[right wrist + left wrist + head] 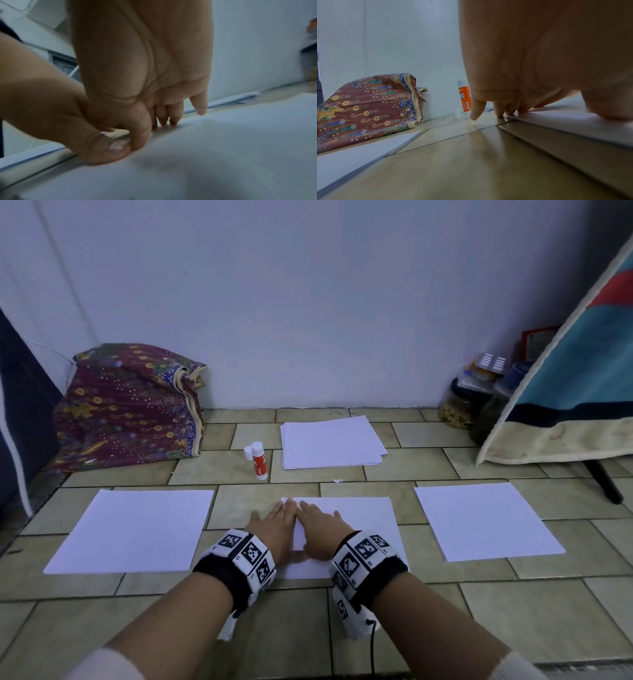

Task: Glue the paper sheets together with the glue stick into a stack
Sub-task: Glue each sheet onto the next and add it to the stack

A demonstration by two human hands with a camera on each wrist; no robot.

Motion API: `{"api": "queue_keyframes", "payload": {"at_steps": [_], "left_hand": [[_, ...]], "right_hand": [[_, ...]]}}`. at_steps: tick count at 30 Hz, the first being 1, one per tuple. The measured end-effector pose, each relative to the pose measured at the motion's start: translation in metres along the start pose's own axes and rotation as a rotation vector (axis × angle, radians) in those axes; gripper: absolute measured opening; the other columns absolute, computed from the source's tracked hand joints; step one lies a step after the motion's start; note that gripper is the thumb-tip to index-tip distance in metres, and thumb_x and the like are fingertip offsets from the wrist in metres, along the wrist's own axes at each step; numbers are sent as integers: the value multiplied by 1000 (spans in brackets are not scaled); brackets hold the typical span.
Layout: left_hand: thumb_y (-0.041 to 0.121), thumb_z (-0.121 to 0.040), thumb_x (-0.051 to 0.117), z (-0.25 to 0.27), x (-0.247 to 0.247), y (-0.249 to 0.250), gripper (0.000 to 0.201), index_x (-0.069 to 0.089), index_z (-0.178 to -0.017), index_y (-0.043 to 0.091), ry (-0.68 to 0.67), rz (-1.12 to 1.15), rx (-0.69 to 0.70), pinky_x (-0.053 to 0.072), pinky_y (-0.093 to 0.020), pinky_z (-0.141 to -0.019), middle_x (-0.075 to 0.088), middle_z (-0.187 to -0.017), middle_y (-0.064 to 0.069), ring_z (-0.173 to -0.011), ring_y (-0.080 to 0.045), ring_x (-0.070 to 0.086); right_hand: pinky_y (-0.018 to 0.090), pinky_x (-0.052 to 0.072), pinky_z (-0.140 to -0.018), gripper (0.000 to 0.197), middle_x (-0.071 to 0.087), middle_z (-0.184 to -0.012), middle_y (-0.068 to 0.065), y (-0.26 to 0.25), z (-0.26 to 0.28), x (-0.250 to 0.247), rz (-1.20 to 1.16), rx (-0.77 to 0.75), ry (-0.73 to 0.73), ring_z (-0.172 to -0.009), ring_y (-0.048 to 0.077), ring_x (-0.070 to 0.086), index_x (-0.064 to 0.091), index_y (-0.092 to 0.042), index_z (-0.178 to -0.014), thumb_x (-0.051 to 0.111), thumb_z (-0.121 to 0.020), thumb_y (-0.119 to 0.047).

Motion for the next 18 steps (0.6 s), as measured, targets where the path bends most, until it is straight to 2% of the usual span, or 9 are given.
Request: {"api": "queue_keyframes", "payload": {"at_steps": [2, 4, 7, 10, 15, 17, 18], "left_hand": [[61, -91, 45, 2, -2, 2, 99, -10, -152, 6, -23, -33, 4, 13, -51, -117, -11, -162, -4, -149, -15, -5], [62, -92, 43, 4, -3, 2, 98, -11, -152, 6, -32, -53, 5, 14, -51, -117, -12, -161, -3, -149, -15, -5], [64, -91, 40, 5, 0, 0, 98, -13, -152, 8, -51, -64, 13, 12, -52, -117, -15, -161, -2, -149, -13, -7], [66, -91, 37, 6, 1, -2, 97, -15, -151, 10, -62, -81, 25, 11, -53, -117, -17, -160, -1, -148, -13, -8], [68, -90, 38, 4, 3, -5, 97, -13, -152, 13, -61, -82, 39, 10, -54, -117, -17, -160, 2, -148, -12, -8], [67, -90, 40, 5, -3, -6, 95, -3, -154, 12, -34, -101, 39, 10, -55, -116, -8, -162, 1, -148, -14, 1], [67, -90, 40, 6, -10, -5, 90, 7, -153, 11, -2, -116, 33, 11, -55, -115, 4, -161, -2, -147, -17, 10]], "right_hand": [[47, 16, -118, 76, 12, -160, 0, 19, 5, -5, -75, 41, 35, -143, 22, 26, 9, -17, -153, 56, -94, -30], [44, 23, -115, 67, 31, -154, 3, 46, 12, -10, -129, 109, 64, -136, 25, 38, 18, -20, -151, 52, -95, -35], [41, 31, -110, 57, 50, -140, 6, 89, 25, -15, -177, 216, 81, -127, 27, 47, 26, -22, -146, 49, -97, -39], [37, 35, -106, 57, 52, -137, 5, 123, 36, -16, -192, 300, 102, -125, 26, 48, 29, -21, -143, 52, -94, -41], [34, 46, -93, 77, 59, -123, 6, 145, 39, -19, -180, 383, 126, -112, 26, 56, 33, -16, -135, 75, -77, -44], [34, 46, -93, 77, 54, -126, 9, 141, 38, -23, -89, 402, 127, -115, 27, 54, 34, -11, -134, 74, -77, -45], [35, 43, -97, 77, 47, -133, 12, 137, 38, -26, 10, 416, 125, -122, 28, 47, 33, -10, -136, 71, -79, -47]]}}
Point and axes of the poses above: each hand's wrist, its own z-axis away from the middle knuckle, its own x-axis out of the palm, y = z × x, the point moved 10 cm from there along -z, towards the middle knuckle
